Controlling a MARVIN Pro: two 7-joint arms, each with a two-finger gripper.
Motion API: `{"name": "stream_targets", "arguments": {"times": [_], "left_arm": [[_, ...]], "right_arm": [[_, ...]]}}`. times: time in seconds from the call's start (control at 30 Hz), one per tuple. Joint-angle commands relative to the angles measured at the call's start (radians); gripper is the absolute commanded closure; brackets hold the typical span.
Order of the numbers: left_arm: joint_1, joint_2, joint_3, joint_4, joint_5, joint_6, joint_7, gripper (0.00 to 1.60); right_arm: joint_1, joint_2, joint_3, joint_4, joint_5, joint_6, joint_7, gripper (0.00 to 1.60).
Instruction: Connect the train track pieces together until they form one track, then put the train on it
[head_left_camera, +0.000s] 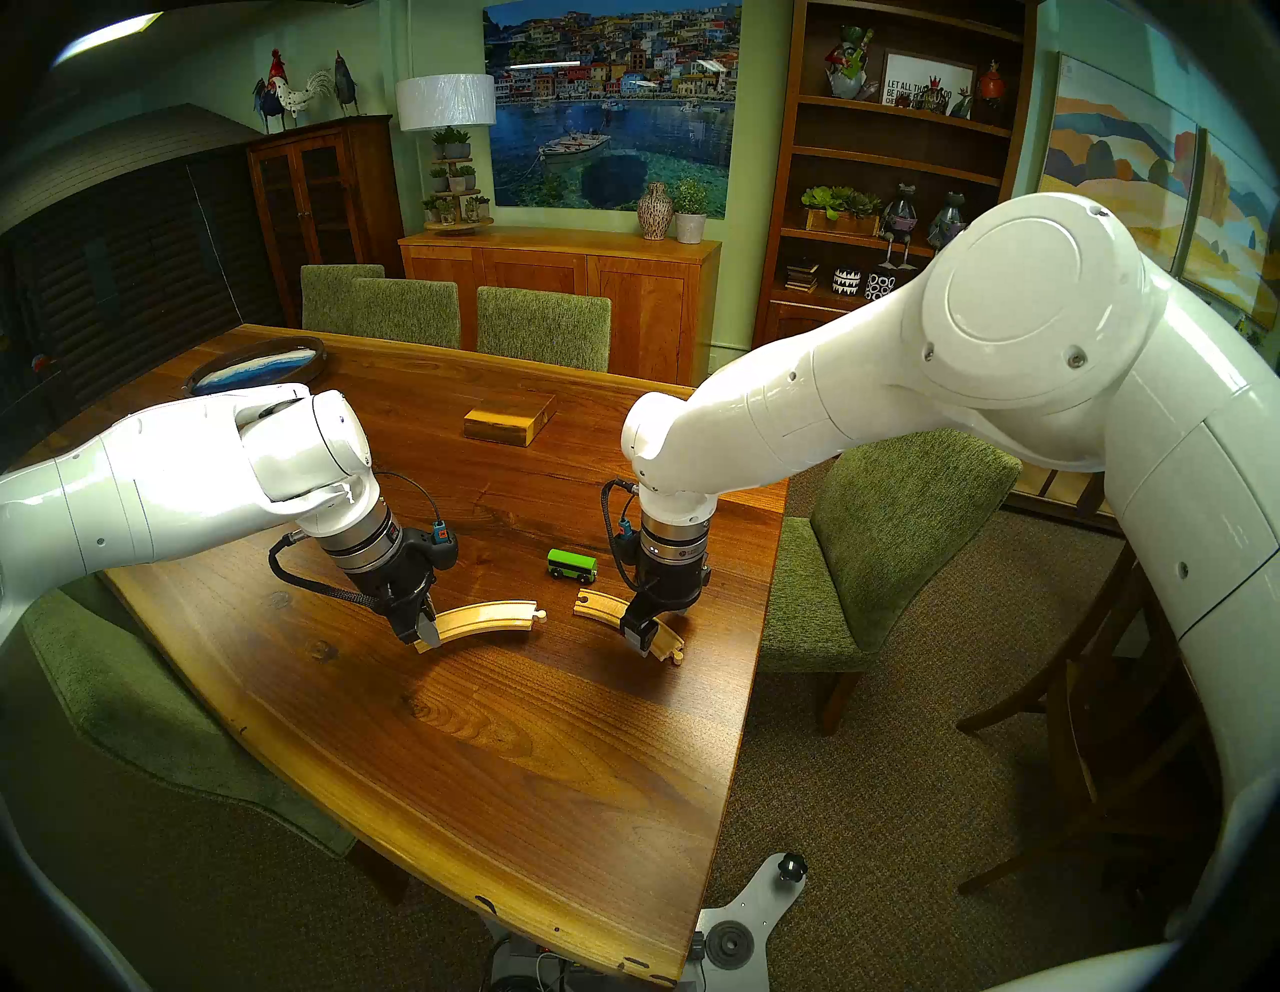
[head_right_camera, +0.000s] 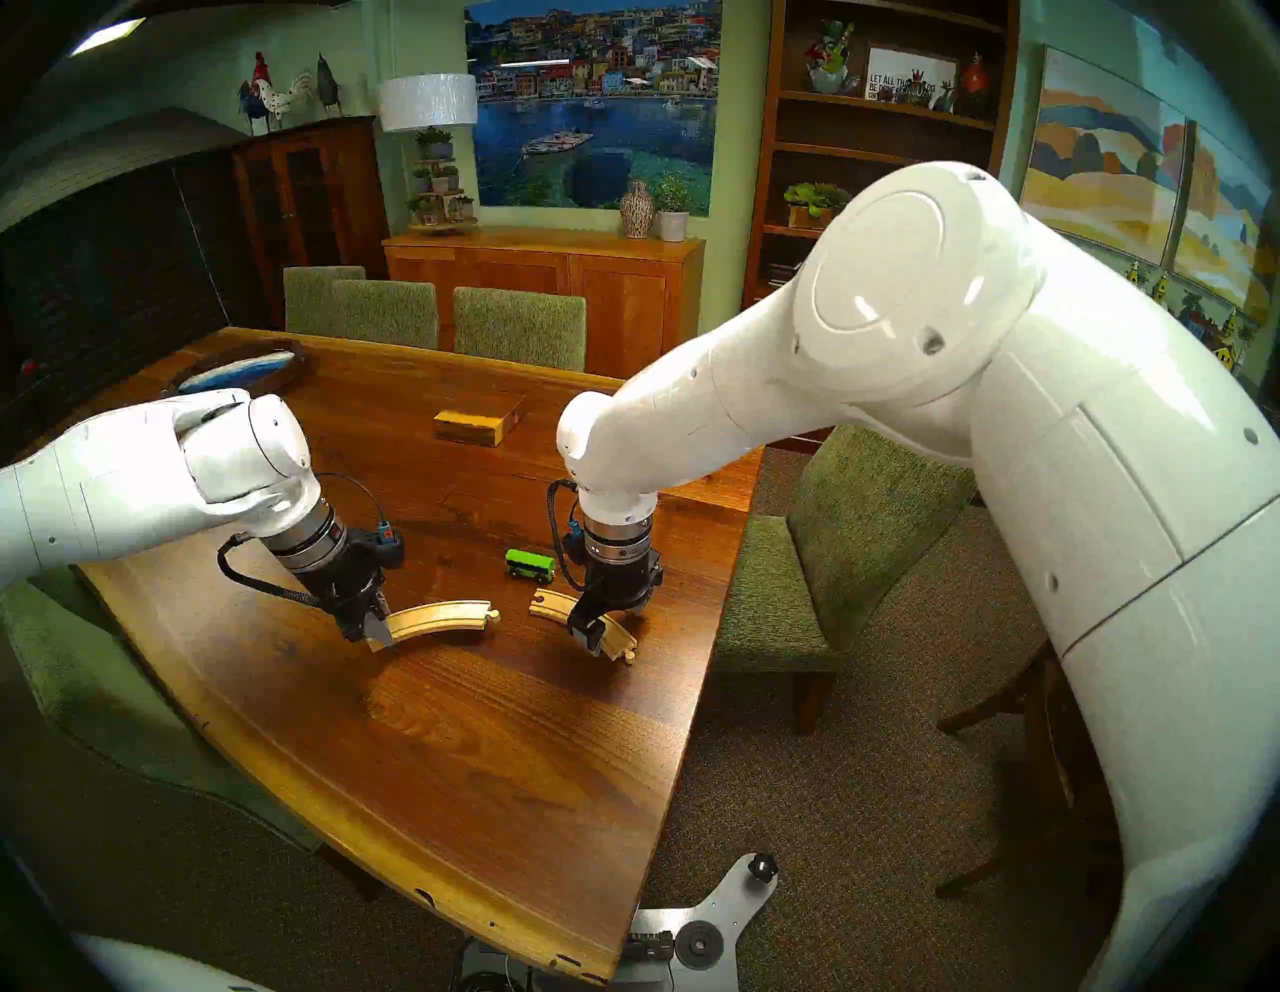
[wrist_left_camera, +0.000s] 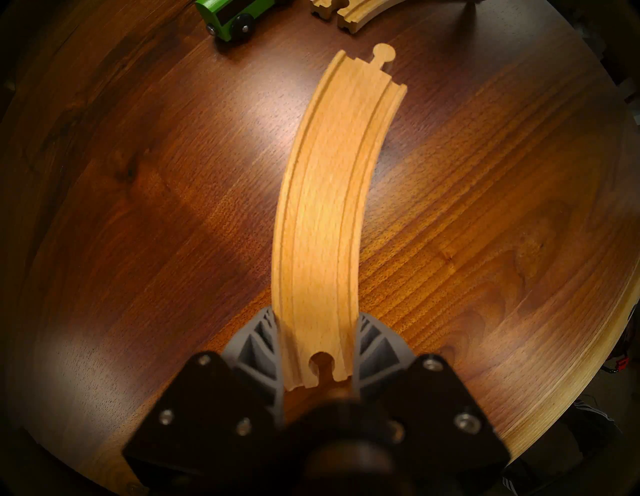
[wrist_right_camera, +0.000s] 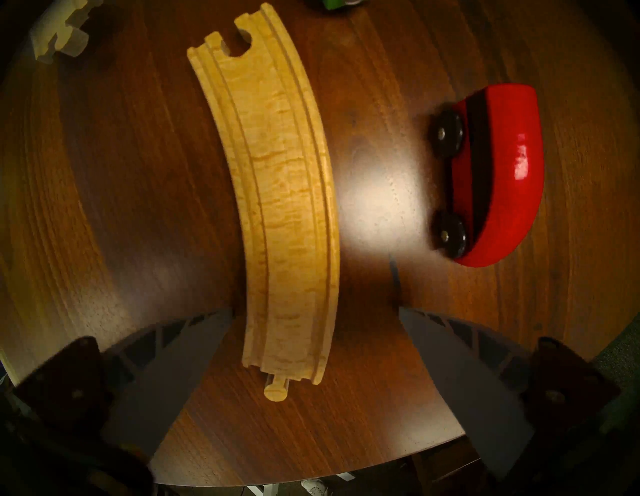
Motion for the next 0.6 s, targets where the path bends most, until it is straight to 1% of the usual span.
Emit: {"name": "stream_targets", "arguments": {"times": [0.0,0.07,0.1,0.13,0.17,0.2,0.23,0.27,0.3,0.33,0.57], "left_arm": [[-0.032,0.002,-0.026,-0.003,-0.002,-0.001,0.002,1.6],[-0.032,0.002,-0.026,-0.003,-0.002,-0.001,0.002,1.6],[-0.032,0.002,-0.026,-0.003,-0.002,-0.001,0.002,1.6],[-0.032,0.002,-0.026,-0.003,-0.002,-0.001,0.002,1.6],[-0.032,0.002,-0.026,-0.003,-0.002,-0.001,0.002,1.6],[-0.032,0.002,-0.026,-0.003,-0.002,-0.001,0.002,1.6],[-0.032,0.002,-0.026,-0.003,-0.002,-0.001,0.002,1.6],[-0.032,0.002,-0.026,-0.003,-0.002,-0.001,0.002,1.6],[-0.032,0.002,-0.026,-0.003,-0.002,-0.001,0.002,1.6],[-0.032,0.002,-0.026,-0.003,-0.002,-0.001,0.002,1.6],[-0.032,0.002,-0.026,-0.002,-0.002,-0.001,0.002,1.6]], "right_arm": [[0.0,-0.007,0.0,0.042,-0.017,0.017,0.034,0.08],[-0.002,-0.008,-0.001,0.047,-0.02,0.02,0.04,0.42],[-0.003,-0.009,-0.002,0.049,-0.023,0.022,0.044,0.51],[-0.003,-0.01,-0.003,0.051,-0.024,0.024,0.047,0.77],[-0.001,-0.01,-0.003,0.05,-0.025,0.026,0.049,0.85],[0.001,-0.01,-0.003,0.048,-0.026,0.027,0.05,1.02],[0.006,-0.01,-0.002,0.045,-0.026,0.029,0.05,1.09],[0.01,-0.01,-0.002,0.042,-0.026,0.03,0.051,1.26],[0.017,-0.006,-0.001,0.032,-0.022,0.029,0.044,1.36],[0.024,-0.003,0.0,0.025,-0.021,0.03,0.043,1.6],[0.062,0.014,0.002,-0.023,-0.011,0.03,0.026,1.6]]}}
